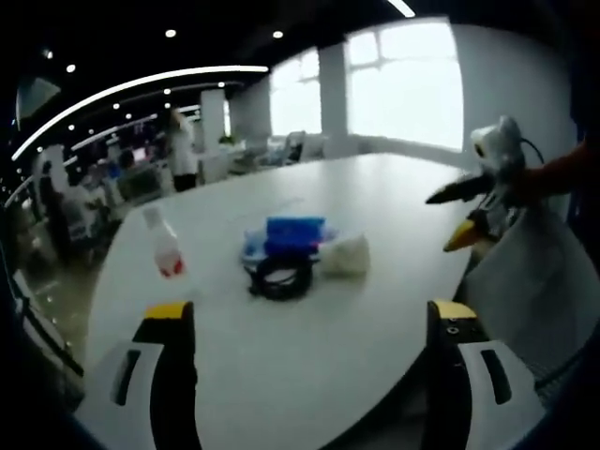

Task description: Arrange the tabletop items into an orderly group along one side of the table until the central work area is clear of visible clutter.

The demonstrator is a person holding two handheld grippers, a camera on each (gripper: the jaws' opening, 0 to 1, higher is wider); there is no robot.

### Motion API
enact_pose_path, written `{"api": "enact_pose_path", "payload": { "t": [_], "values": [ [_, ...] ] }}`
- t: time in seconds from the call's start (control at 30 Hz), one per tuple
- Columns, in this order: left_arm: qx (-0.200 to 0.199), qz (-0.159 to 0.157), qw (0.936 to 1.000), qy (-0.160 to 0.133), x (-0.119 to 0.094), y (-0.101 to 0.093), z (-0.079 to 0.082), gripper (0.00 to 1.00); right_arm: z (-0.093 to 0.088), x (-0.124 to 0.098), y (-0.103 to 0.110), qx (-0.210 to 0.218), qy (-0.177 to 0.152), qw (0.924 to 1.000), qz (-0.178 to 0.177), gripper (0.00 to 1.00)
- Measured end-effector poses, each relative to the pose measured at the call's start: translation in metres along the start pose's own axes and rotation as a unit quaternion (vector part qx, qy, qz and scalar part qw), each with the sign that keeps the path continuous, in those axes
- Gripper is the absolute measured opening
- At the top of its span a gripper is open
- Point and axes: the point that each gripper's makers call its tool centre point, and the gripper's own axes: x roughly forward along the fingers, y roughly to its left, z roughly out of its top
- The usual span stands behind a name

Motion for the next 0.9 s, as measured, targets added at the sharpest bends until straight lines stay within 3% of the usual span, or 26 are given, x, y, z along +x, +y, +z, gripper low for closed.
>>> {"api": "enact_pose_path", "payload": {
  "t": [0.2,0.43,0.57,0.73,0.9],
  "values": [
    [0.013,0.004,0.9998,0.016,0.000,0.001,-0.006,0.99,0.005,0.013,0.002,0.024,-0.009,0.9997,0.005,0.87],
    [0.017,0.003,0.9998,0.011,0.000,0.000,-0.004,0.99,-0.006,0.032,0.006,0.014,0.008,0.9997,0.019,0.86],
    [0.023,0.004,0.9996,0.015,0.000,-0.001,-0.005,0.99,-0.006,0.037,0.000,0.006,0.003,0.9999,0.009,0.77],
    [0.027,0.005,0.9994,0.019,-0.001,0.000,-0.007,0.99,-0.005,0.046,-0.004,0.025,0.001,0.9996,0.010,0.74],
    [0.032,0.004,0.9993,0.020,0.000,-0.001,-0.007,0.99,0.003,0.054,-0.012,0.052,-0.022,0.9984,0.002,0.66]
  ]
}}
